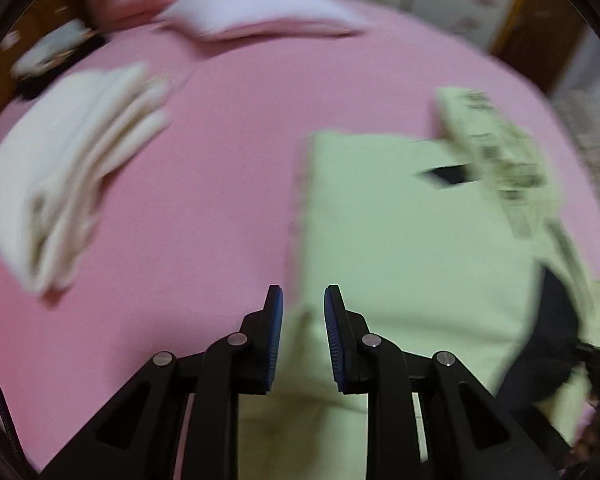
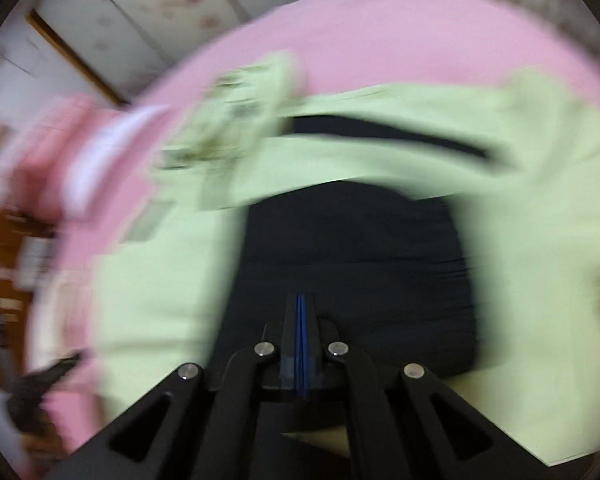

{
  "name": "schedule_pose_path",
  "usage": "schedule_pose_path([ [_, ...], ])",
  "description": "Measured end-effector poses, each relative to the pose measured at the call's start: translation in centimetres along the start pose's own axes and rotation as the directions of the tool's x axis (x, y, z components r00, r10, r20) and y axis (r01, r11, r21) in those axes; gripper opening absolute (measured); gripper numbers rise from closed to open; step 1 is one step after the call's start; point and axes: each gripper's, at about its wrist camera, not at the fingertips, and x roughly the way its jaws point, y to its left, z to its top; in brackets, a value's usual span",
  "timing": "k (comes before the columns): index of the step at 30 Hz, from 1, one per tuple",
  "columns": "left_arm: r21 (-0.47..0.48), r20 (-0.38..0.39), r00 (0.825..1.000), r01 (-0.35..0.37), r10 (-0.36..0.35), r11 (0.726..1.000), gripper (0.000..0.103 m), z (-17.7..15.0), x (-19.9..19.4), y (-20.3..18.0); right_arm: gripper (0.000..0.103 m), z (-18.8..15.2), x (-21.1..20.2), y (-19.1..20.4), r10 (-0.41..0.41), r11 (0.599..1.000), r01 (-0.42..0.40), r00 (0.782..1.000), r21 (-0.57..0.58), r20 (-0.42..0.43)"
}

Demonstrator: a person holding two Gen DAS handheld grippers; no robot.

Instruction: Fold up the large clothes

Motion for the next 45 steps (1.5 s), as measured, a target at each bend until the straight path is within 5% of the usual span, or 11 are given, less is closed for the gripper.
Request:
schedule_pose_path([
  [4, 0.09, -0.064, 0.998, 0.025, -0.019, 0.996, 0.02, 1.4, 3.1, -4.2, 0.0, -1.9, 6.7, 7.3, 0.262, 0.964, -0.265, 0.944, 0.011, -0.202],
  [11, 0.016, -0.141, 0.984, -0.107, 0.108, 0.994, 0.013, 5.0, 11.3, -4.0, 0.0, -1.9, 11.6, 11.9, 0.096, 0.96, -0.162, 0.956, -0.227, -0.276],
  [16, -0.19, -0.209, 0.978, -0.05, 0.009, 0.98, 0.001, 6.5, 12.9, -0.2, 0.0, 2.7, 9.3, 4.9, 0.007, 0.982, -0.031, 0.992, -0.185, -0.129],
  [17, -0.182, -0.207, 0.978, -0.041, 0.002, 0.982, 0.001, 6.6, 13.0, -0.1, 0.0, 3.5, 9.0, 2.4, 0.104, 0.987, -0.12, 0.984, -0.11, -0.144],
  [19, -0.152, -0.209, 0.978, -0.038, 0.005, 0.988, 0.001, 6.7, 13.3, -0.3, 0.0, 4.4, 7.5, -2.4, -0.093, 0.995, 0.09, 0.994, -0.053, -0.064],
  [24, -0.131, -0.226, 0.974, -0.032, 0.002, 0.991, 0.001, 7.6, 13.1, -0.3, 0.0, 5.4, 3.8, -9.8, -0.097, 0.989, 0.095, 0.995, 0.111, 0.014],
  [26, -0.125, -0.222, 0.975, -0.027, -0.002, 0.992, 0.001, 7.5, 12.9, 0.1, 0.0, 5.5, 3.7, -8.8, -0.16, 0.987, 0.159, 0.987, 0.033, 0.021],
  [29, -0.12, -0.207, 0.978, -0.025, -0.001, 0.992, 0.001, 7.5, 12.1, 0.4, 0.0, 5.2, 4.4, -5.5, -0.35, 0.924, 0.358, 0.933, -0.137, 0.077],
  [34, -0.105, -0.209, 0.974, -0.115, 0.091, 0.988, 0.001, 7.4, 9.9, -0.1, 0.0, 3.6, 5.4, -1.1, -0.599, 0.734, 0.627, 0.779, -0.263, 0.186],
  [40, -0.138, -0.251, 0.967, -0.087, 0.05, 0.987, 0.002, 4.2, 7.3, 1.3, 0.0, 0.8, 4.0, 1.8, -0.497, 0.849, 0.506, 0.863, -0.154, 0.094],
  [45, -0.138, -0.319, 0.948, -0.066, 0.019, 0.988, 0.007, 0.0, 5.3, 1.7, 0.0, -3.7, 4.1, 3.2, -0.495, 0.866, 0.491, 0.868, -0.098, -0.029],
])
